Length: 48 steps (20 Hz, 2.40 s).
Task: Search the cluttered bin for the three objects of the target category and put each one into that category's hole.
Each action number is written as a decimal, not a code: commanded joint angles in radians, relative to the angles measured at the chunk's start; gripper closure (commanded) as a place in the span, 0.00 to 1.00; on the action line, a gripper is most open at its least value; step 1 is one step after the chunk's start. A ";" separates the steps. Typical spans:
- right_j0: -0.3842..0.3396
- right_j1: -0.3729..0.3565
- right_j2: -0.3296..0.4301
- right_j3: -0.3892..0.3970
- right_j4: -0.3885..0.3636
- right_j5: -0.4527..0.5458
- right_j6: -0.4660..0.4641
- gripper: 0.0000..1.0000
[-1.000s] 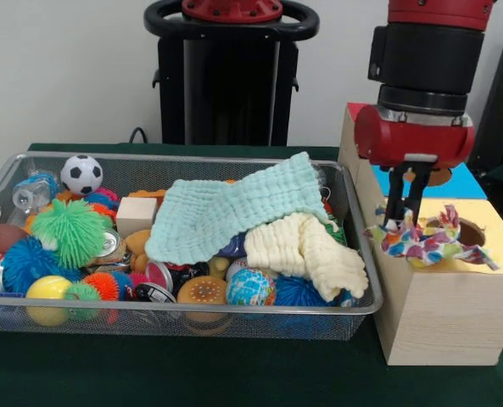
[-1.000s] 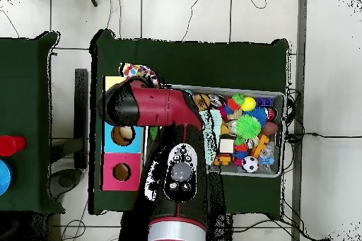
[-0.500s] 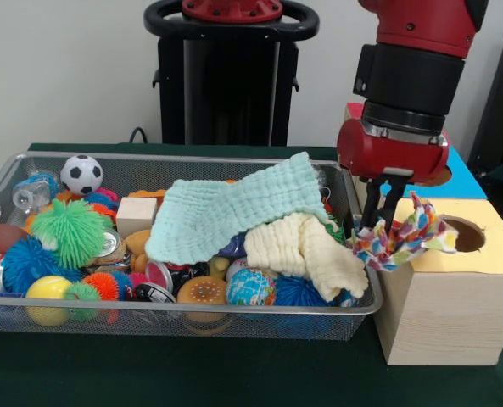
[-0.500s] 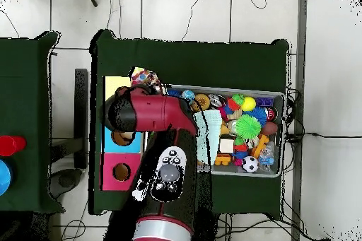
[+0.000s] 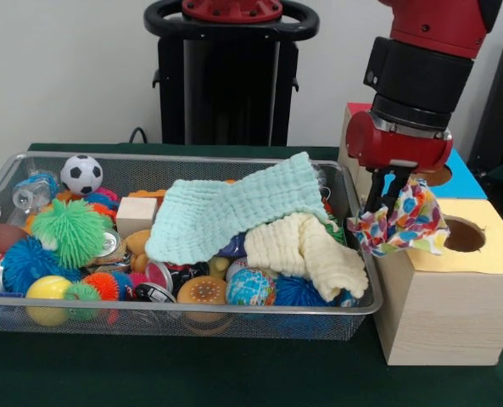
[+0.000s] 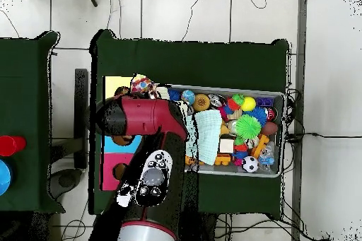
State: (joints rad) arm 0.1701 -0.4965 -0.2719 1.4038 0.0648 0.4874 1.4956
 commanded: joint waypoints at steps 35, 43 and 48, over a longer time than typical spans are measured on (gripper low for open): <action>0.011 -0.023 0.109 0.116 0.194 0.017 0.277 1.00; 0.018 -0.014 0.143 0.175 0.241 -0.082 0.291 1.00; 0.017 -0.011 0.160 0.192 0.247 -0.159 0.275 1.00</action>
State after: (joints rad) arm 0.1938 -0.5370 -0.2354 1.4575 0.2673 0.4160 1.4958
